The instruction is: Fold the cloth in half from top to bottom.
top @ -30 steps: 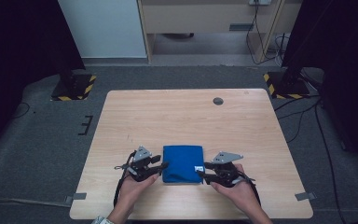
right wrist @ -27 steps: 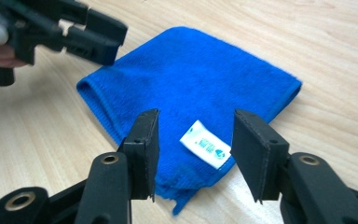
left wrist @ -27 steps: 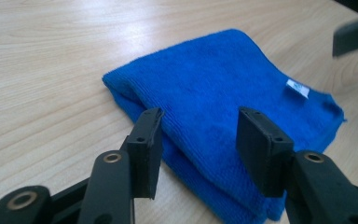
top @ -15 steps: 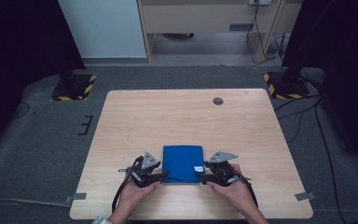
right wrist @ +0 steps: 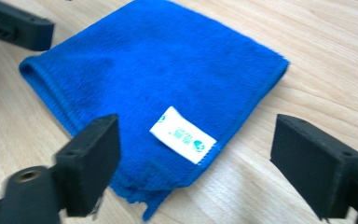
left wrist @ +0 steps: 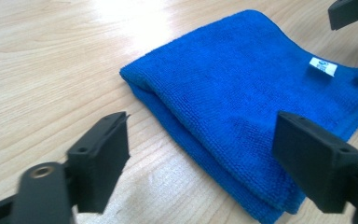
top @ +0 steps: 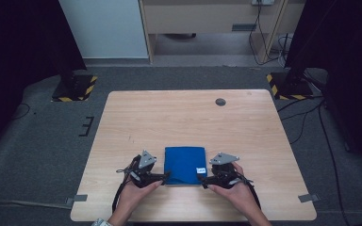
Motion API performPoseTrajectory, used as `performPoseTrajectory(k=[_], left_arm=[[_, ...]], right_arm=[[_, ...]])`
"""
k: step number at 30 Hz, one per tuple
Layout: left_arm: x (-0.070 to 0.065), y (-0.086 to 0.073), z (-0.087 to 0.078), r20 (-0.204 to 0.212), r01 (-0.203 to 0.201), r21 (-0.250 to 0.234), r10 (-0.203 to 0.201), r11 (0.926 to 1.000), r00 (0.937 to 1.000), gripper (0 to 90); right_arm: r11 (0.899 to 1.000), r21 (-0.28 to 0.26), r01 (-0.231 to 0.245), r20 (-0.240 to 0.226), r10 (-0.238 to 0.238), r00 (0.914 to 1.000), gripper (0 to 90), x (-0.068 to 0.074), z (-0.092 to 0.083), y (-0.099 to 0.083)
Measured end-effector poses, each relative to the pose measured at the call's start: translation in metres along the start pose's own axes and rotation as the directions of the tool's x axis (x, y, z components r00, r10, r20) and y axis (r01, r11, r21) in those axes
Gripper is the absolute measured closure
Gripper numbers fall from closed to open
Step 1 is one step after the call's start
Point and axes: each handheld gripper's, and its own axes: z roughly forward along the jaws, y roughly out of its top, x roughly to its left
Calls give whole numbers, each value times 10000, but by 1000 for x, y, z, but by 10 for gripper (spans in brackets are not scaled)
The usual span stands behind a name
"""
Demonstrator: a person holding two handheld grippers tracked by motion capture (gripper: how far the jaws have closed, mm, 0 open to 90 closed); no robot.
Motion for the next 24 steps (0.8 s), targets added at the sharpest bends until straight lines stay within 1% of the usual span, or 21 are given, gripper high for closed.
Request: performPoseTrajectory(k=[1,5,8,10,12,16,20,21,23,24], left_arm=[[0,0,0,-21,21,-23,-21,10000,10000,150],[3,1,-3,-113,54,-56,-55,10000,9999,104],[6,0,-5,-138,175,-61,-176,9998,9998,97],[8,0,-6,-257,132,-64,-133,9999,9996,94],[10,0,-8,-474,27,-36,-29,10000,9989,89],[17,-3,-13,-520,201,-24,-202,9998,9984,80],[22,-5,-18,-667,275,8,-274,9996,9974,74],[24,-7,-20,-710,243,69,-238,9997,9972,72],[28,-10,-24,-781,204,157,-191,9997,9968,69],[30,-12,-26,-829,276,180,-260,9995,9962,68]], right_arm=[[9999,-58,-84,47,85,10000,142,-1,-1,1],[9989,-442,-129,111,134,9998,111,-5,-5,3],[9981,-614,-106,117,114,9999,94,-8,-9,4],[9973,-725,-70,154,81,9998,86,-10,-12,5],[9970,-770,-117,138,128,9998,83,-12,-14,4],[9967,-790,-172,203,188,9996,82,-18,-20,2],[9971,-751,-140,264,160,9995,83,-23,-25,0],[9972,-740,-135,293,157,9994,82,-25,-27,-1],[9969,-752,-217,378,246,9990,82,-29,-30,-2],[9966,-768,-296,419,329,9986,80,-30,-31,-3]])
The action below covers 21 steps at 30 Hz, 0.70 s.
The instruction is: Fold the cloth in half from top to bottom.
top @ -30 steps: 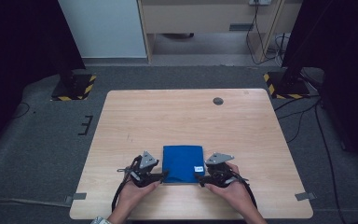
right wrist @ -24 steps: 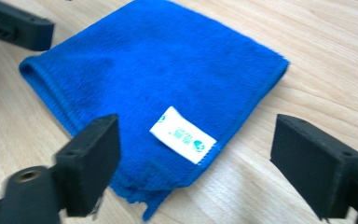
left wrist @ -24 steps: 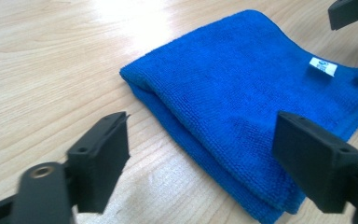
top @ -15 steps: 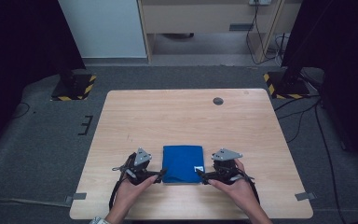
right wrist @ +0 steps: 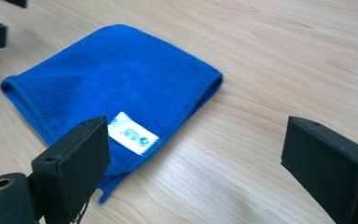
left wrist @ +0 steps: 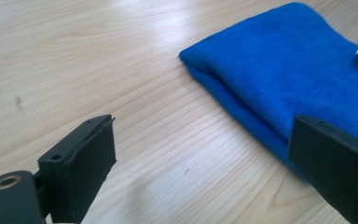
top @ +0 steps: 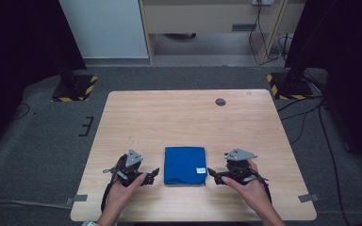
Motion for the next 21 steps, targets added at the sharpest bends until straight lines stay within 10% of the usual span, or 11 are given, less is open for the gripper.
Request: performPoseTrajectory(k=[21], left_arm=[[50,-11,-13,-643,-10,974,73,9952,9979,64]], right_arm=[[9894,256,-1429,987,1397,9853,107,-72,-22,-25]])
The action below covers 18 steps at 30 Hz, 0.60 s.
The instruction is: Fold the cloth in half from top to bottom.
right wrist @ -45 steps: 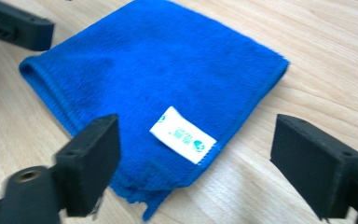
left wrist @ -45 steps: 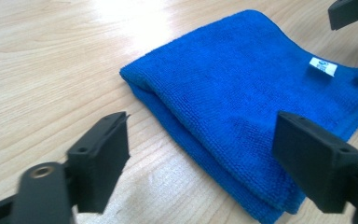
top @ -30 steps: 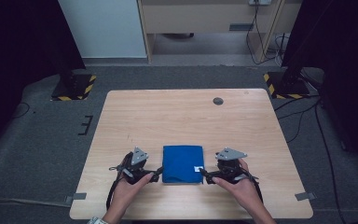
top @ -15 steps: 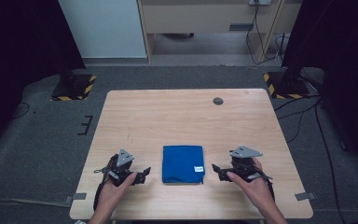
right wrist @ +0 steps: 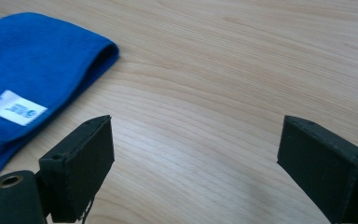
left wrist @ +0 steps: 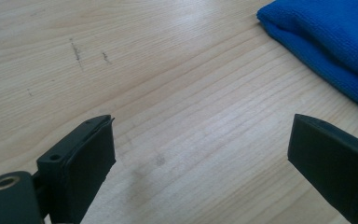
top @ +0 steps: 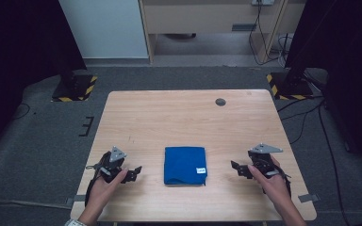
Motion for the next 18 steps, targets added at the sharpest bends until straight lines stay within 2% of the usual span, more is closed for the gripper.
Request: performPoseTrajectory(k=[2,5,9,12,16,18], left_arm=[[4,3,3,-48,-53,156,54,9999,10000,64],[9,7,9,-8,78,277,-77,9996,10000,64],[15,16,19,-212,-33,530,44,9986,9998,67],[18,25,27,-360,-297,687,322,9972,9988,71],[22,35,38,-243,83,753,-64,9971,9997,72],[23,40,45,-412,-66,928,105,9957,9991,73]], right_arm=[[10000,57,-9,87,9,10000,109,-7,2,-1],[9999,160,-64,270,60,9996,111,-18,8,-2],[9997,157,-202,524,194,9984,112,-28,18,2],[9997,257,54,748,-73,9972,111,-31,26,7],[9990,435,68,826,-103,9965,119,-35,38,14],[9984,565,-91,772,47,9970,122,-38,44,18]])
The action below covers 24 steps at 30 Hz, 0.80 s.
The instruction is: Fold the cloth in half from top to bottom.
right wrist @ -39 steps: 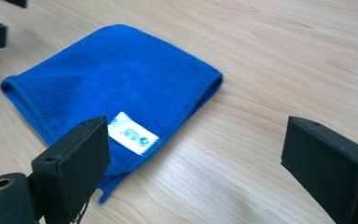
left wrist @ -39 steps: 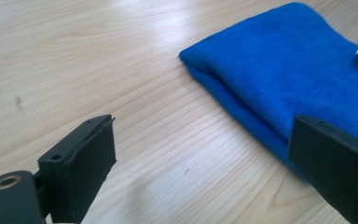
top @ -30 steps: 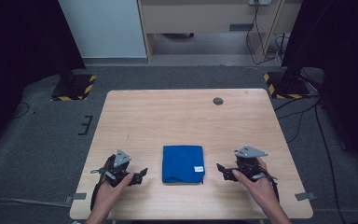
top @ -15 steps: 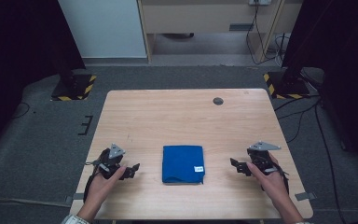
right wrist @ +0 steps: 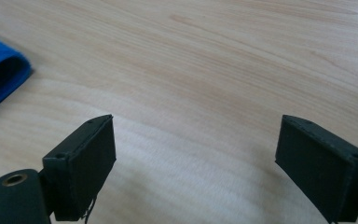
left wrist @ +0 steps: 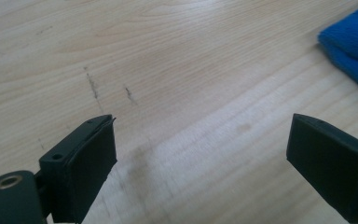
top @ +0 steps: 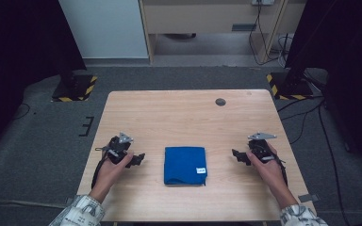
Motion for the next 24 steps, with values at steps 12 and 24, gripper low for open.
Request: performPoseTrajectory(k=[12,24], left_arm=[[5,17,26,-120,160,-14,-160,9999,9998,76],[5,16,39,-155,415,71,-414,9991,9990,71]], right_arm=[[9956,164,-922,187,919,9956,117,-23,19,24],[9939,431,-1014,885,973,9913,37,-19,35,21]])
